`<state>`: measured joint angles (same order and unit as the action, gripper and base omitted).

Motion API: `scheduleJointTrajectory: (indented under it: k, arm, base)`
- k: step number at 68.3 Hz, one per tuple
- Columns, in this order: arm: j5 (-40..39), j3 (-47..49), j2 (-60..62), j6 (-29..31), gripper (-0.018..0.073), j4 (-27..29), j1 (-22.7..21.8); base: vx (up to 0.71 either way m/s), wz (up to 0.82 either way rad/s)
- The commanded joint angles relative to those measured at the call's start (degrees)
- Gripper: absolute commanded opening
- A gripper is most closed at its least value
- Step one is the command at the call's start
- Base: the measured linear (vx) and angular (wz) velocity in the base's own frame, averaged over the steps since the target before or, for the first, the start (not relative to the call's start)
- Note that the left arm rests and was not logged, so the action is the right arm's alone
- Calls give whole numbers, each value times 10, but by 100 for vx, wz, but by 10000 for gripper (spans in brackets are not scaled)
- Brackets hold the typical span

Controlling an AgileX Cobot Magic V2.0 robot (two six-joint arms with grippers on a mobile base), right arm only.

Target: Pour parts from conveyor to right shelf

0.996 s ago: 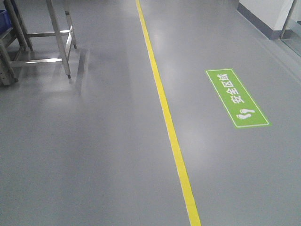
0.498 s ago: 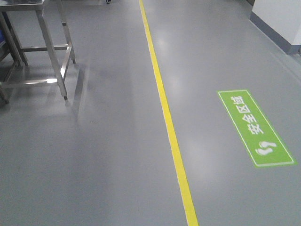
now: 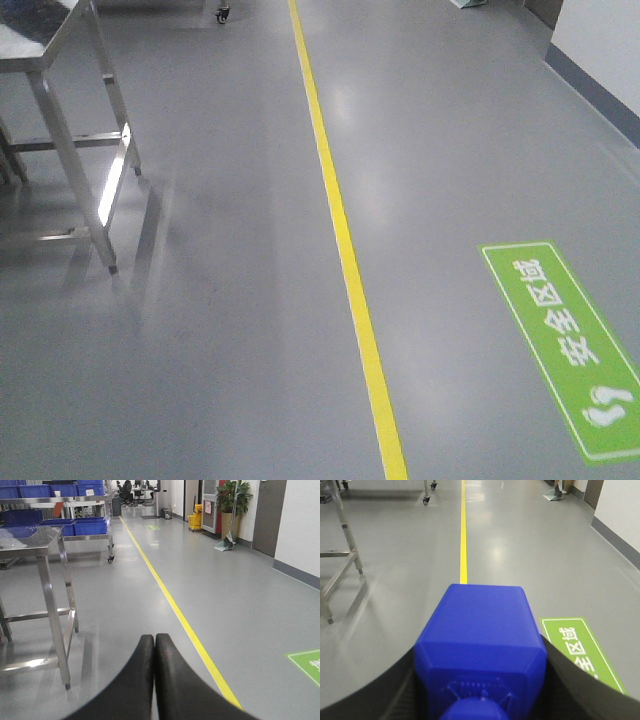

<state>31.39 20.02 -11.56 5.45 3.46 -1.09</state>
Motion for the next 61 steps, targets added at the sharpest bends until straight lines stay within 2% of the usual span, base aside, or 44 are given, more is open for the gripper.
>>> scheduleJointTrajectory:
  k: [1,61]
  arm:
    - [-47,16,-6,2,-6,-1,0]
    - [-47,16,-6,2,-6,-1,0]
  base:
    - [68,-3]
    - [67,5]
